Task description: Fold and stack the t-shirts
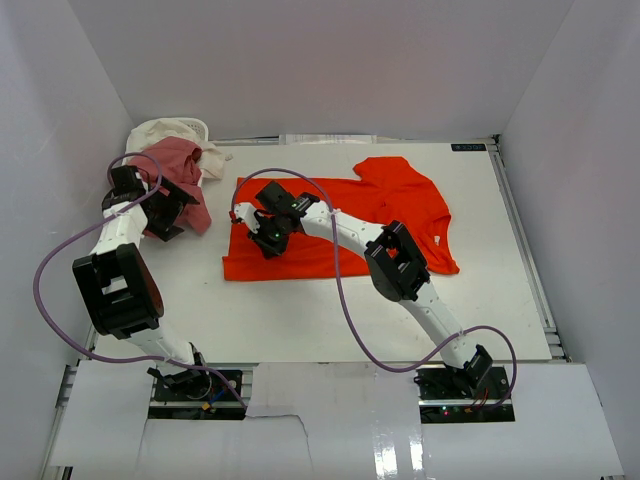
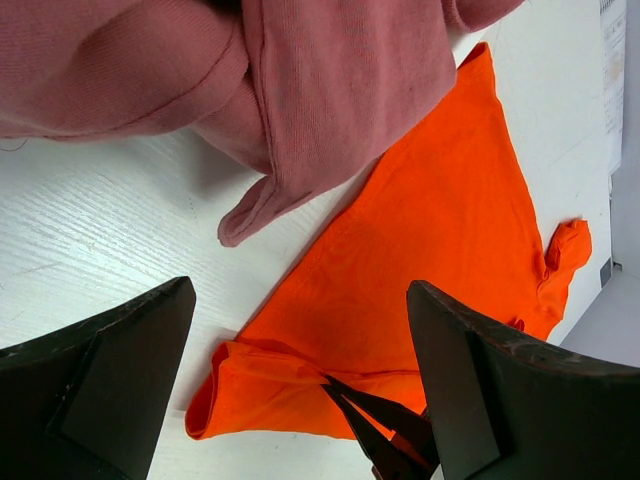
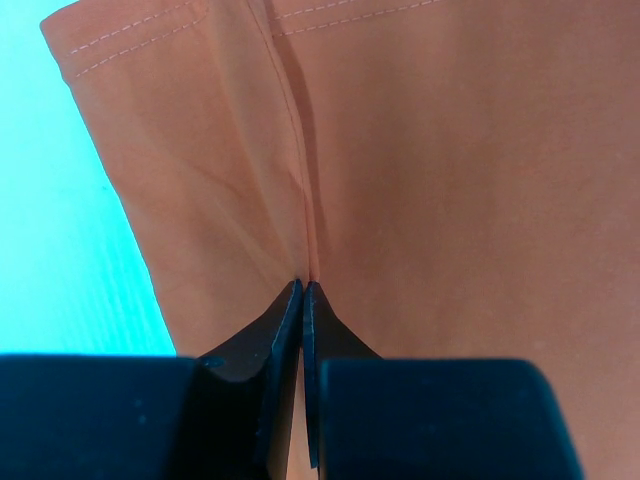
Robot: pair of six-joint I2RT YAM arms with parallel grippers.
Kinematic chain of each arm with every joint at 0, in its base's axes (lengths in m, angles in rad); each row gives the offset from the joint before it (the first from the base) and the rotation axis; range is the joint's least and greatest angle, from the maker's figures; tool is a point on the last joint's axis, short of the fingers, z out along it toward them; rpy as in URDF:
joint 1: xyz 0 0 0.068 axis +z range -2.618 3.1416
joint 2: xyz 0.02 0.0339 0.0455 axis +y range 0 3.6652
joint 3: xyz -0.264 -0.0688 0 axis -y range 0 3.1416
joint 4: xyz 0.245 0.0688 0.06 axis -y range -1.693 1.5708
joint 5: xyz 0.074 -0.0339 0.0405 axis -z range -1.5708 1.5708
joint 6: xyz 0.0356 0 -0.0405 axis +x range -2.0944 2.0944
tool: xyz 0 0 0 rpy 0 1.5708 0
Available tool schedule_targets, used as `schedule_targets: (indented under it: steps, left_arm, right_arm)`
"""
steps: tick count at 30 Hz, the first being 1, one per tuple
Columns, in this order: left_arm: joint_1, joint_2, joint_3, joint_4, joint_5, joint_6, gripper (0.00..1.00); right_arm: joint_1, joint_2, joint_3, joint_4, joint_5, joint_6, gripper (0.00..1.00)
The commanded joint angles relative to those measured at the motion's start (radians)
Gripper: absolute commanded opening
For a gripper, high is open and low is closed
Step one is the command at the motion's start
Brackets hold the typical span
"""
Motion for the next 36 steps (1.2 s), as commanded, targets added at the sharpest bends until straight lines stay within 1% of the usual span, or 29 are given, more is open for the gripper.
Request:
schedule_targets:
  steps: [1, 27, 34, 36]
  left_arm:
    - [-0.004, -0.068, -0.009, 0.023, 0.014, 0.012, 0.98]
    - [-0.004, -0.067, -0.009, 0.031, 0.026, 0.017, 0.98]
    - [-0.004, -0.067, -0.009, 0.032, 0.028, 0.018, 0.98]
    - [-0.004, -0.067, -0.011, 0.034, 0.026, 0.018, 0.98]
  right_arm:
    - [0.000, -0.044, 0.042, 0.028, 0.026, -0.001, 0.08]
    - [-0.025, -0.107, 0.038, 0.065, 0.058, 0.014, 0.09]
    - [-0.026, -0.079, 0.021, 0.071, 0.072, 0.019, 0.09]
    - [-0.026, -0.072, 0.018, 0.071, 0.070, 0.024, 0.11]
